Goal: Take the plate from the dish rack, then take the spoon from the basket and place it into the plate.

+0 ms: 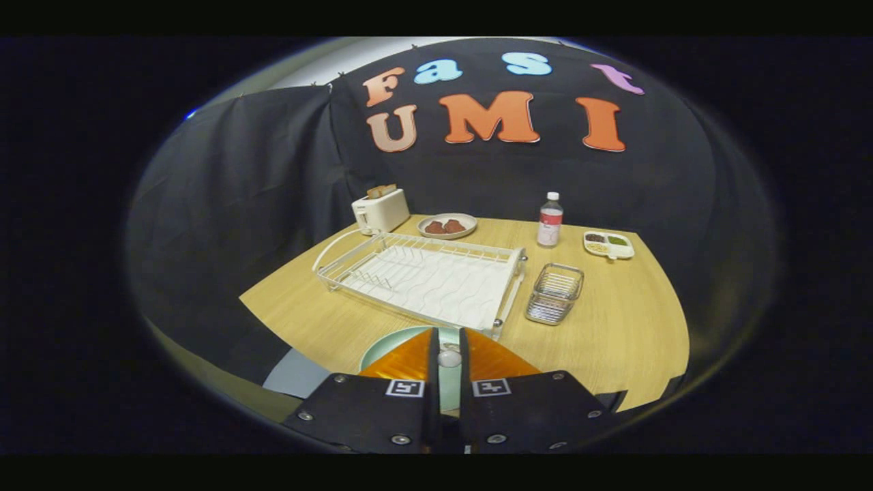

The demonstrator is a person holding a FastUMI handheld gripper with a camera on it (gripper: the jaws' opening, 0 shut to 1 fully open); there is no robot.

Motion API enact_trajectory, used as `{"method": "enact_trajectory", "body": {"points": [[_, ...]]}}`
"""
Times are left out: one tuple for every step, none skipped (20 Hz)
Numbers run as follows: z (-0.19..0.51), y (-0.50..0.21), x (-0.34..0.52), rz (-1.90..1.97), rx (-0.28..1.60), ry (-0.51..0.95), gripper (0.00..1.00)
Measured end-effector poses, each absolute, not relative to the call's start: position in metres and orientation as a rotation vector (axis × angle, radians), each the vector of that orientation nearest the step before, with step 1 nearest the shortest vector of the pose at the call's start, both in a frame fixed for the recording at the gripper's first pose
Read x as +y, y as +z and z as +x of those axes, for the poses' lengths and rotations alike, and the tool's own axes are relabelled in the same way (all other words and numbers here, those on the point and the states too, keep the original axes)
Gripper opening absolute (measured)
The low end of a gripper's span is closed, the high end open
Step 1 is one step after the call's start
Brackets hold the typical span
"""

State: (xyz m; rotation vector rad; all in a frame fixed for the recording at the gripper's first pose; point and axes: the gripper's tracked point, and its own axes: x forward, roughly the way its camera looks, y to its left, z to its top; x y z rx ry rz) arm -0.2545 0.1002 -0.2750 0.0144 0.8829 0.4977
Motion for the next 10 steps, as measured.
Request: {"method": "enact_trajectory", "body": {"points": [[-0.254, -0.28, 0.104, 0.01, 0.887, 0.509, 0.11], [-0.254, -0.282, 0.108, 0.01, 0.889, 0.525, 0.11], [-0.254, -0.284, 0.114, 0.012, 0.892, 0.538, 0.11], [-0.255, -0.287, 0.118, 0.013, 0.895, 0.55, 0.11], [-0.254, -0.291, 0.123, 0.012, 0.898, 0.56, 0.11], [-0.256, -0.294, 0.125, 0.01, 0.902, 0.569, 0.11], [-0.256, -0.297, 0.129, 0.013, 0.909, 0.581, 0.11], [-0.259, -0.301, 0.136, 0.021, 0.92, 0.596, 0.11], [-0.259, -0.303, 0.139, 0.021, 0.923, 0.602, 0.11], [-0.259, -0.304, 0.14, 0.016, 0.917, 0.614, 0.11]]}}
